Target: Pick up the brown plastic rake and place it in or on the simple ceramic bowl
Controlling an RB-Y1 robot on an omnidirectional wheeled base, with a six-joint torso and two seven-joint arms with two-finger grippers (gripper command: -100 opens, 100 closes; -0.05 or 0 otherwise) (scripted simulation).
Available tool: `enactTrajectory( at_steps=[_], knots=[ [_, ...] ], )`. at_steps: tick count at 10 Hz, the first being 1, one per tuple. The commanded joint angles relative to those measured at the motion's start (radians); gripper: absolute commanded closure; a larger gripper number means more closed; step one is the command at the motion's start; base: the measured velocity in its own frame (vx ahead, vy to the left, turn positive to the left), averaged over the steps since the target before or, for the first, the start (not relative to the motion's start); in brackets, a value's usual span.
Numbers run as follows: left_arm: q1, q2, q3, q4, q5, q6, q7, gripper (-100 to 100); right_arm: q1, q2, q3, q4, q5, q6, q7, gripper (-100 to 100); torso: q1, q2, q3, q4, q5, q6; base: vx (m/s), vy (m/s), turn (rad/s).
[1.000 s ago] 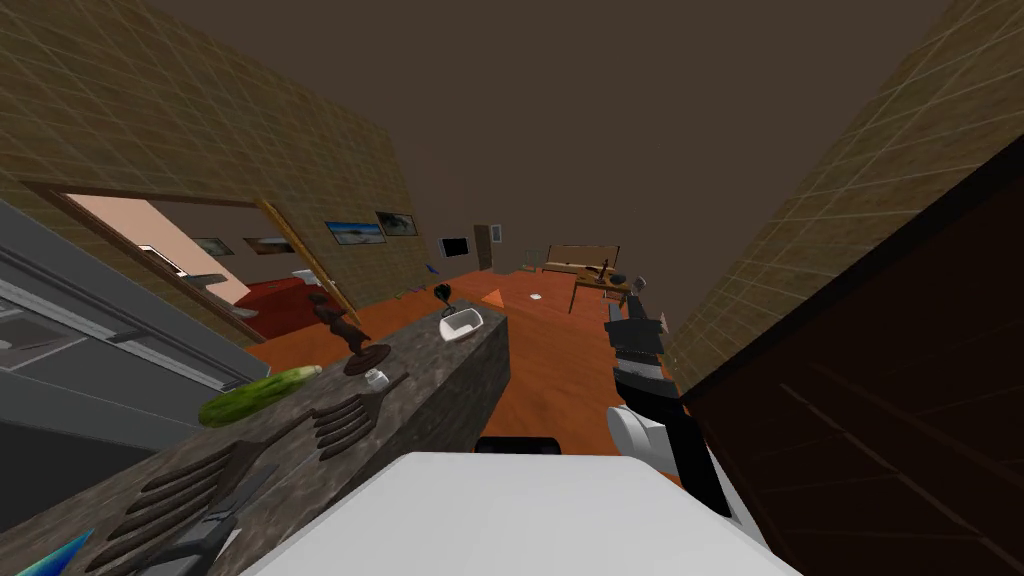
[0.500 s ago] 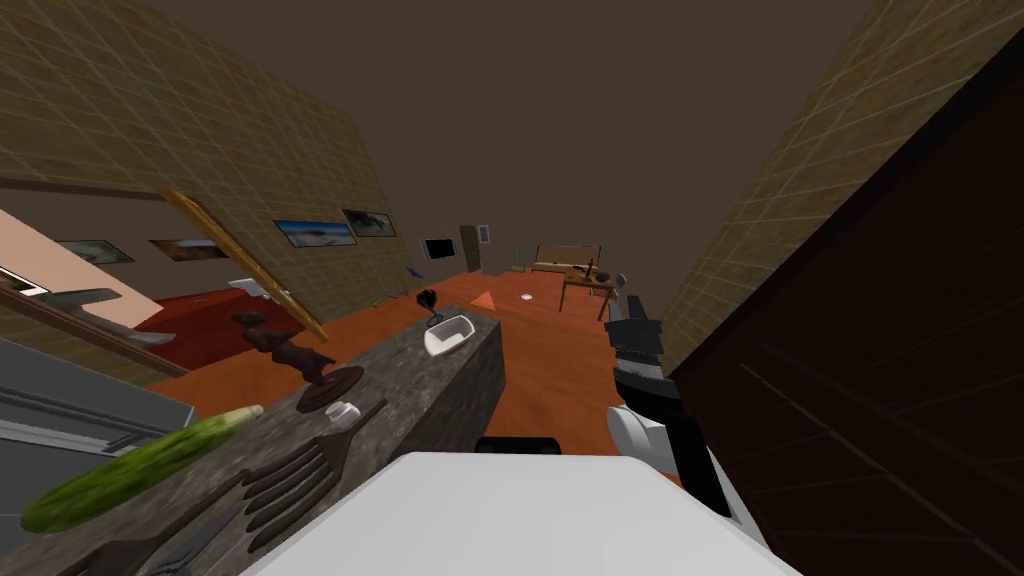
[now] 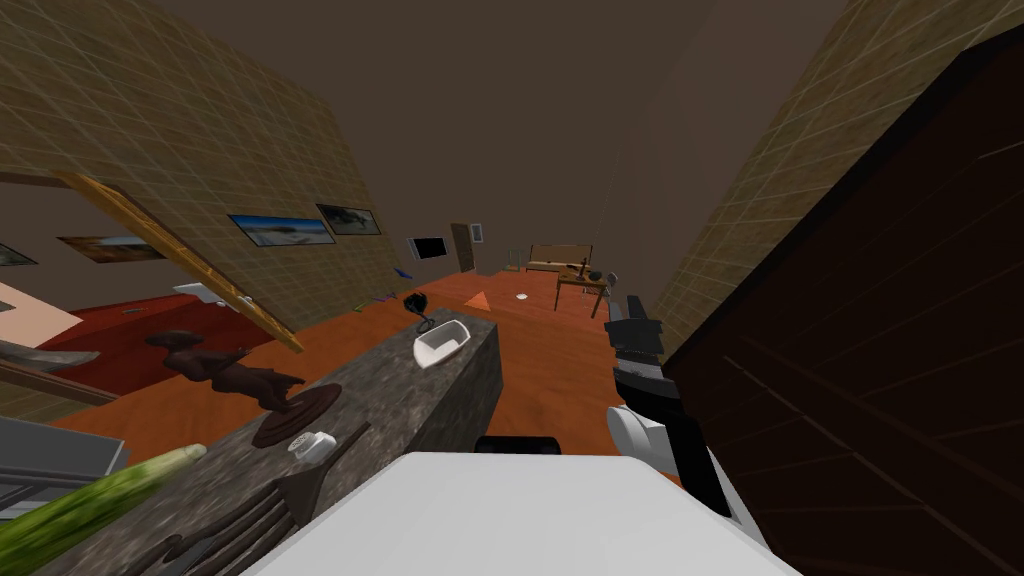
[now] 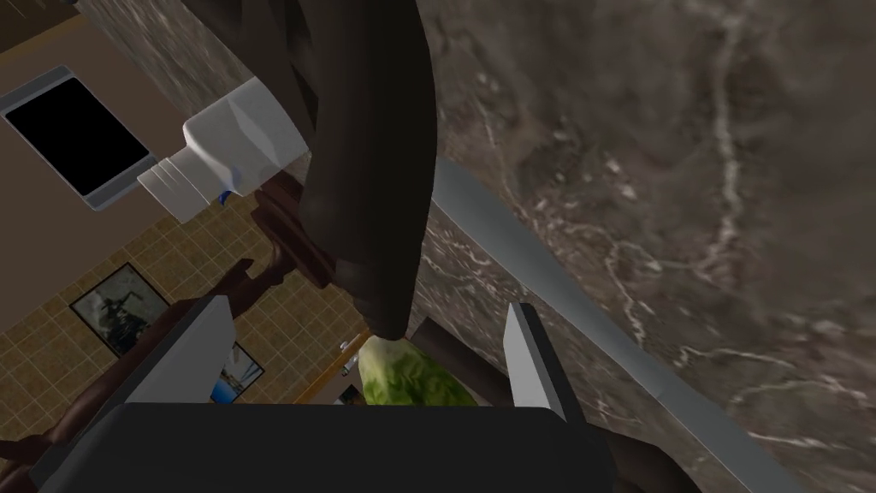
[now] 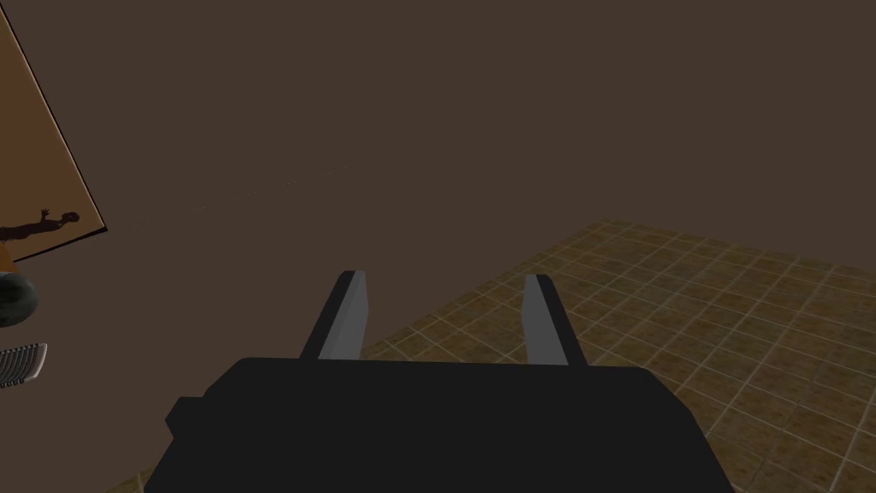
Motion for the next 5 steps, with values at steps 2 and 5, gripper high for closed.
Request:
enactTrajectory(
  at_steps=[2,5],
  knots=[
    [-0.047,-0.008,-0.014,0.045,-0.015,0.000,0.001,-100,0.000,0.000,0.000,0.000,0.000,0.000,0.000,0,0.000,0.001,0.001,0.000,0.000,0.000,-0.009,0.010,-0.033],
    [-0.036,-0.007,-0.012,0.036,-0.012,-0.002,0.000,100,0.000,0.000,0.000,0.000,0.000,0.000,0.000,0,0.001,0.002,0.001,0.000,0.000,0.000,0.000,0.000,0.000]
  ],
)
